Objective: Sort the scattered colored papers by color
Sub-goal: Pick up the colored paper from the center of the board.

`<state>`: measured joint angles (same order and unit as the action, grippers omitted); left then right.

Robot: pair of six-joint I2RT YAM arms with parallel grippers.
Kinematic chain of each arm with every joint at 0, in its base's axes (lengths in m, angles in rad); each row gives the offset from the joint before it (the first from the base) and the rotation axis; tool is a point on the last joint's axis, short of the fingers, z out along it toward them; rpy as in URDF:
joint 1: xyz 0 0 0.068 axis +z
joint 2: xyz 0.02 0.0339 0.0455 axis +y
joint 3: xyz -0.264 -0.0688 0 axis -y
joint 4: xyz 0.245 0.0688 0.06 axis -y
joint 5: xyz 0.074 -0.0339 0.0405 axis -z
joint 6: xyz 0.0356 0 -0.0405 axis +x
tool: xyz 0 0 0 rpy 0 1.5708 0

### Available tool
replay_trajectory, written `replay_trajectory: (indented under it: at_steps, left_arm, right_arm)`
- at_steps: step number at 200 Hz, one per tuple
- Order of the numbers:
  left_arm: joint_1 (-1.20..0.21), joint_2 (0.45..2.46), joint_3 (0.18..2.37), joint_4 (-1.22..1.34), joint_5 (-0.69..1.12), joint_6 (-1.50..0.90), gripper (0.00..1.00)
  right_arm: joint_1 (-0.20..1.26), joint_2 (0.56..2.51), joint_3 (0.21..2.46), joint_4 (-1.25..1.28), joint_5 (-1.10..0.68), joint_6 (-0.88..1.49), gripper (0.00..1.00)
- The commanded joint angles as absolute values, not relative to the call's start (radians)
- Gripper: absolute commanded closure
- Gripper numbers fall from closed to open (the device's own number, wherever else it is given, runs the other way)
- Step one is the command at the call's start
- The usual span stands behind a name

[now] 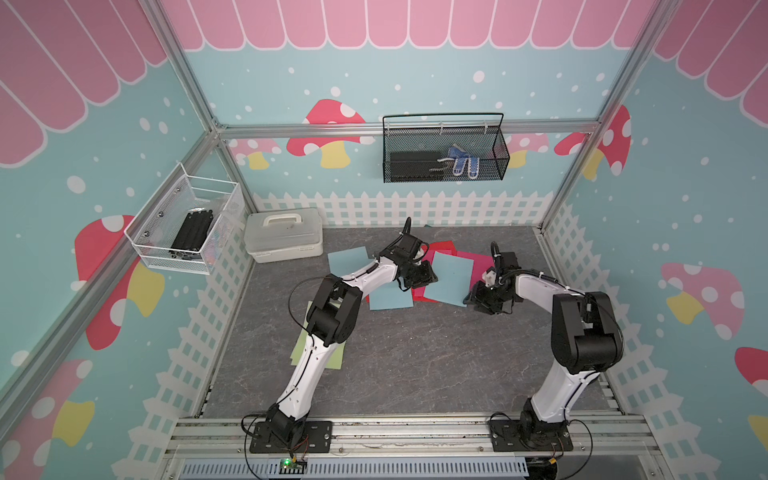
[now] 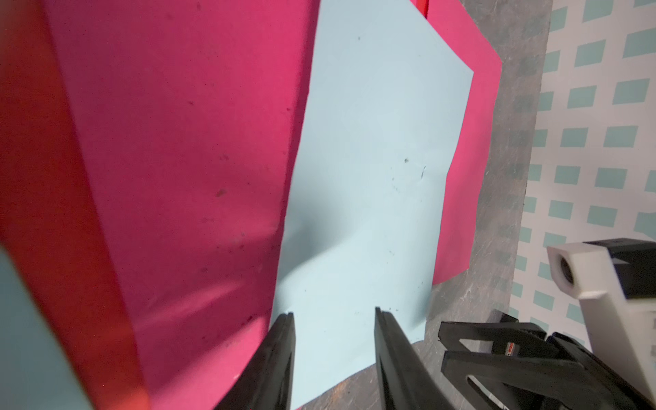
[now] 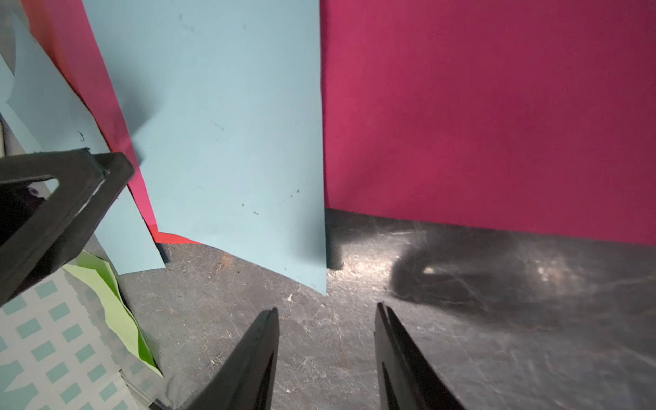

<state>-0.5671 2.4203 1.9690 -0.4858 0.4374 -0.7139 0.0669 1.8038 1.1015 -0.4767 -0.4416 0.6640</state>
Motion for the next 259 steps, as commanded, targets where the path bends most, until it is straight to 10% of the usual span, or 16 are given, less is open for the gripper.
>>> replay_trajectory:
  at_steps: [1,259]
  left_arm:
    - [-0.568,2.445,1.951,-0.505,0.418,-0.707,0.6]
    - [-0.565,2.468,1.939,-0.534,0.403,-0.709,0.62]
  right_arm:
    - [0.055,1.791,1.077,-0.4,-0.497,0.712,0.54]
    - [0.037,1.879,1.034,-0.187,-0.666,0.818,0.61]
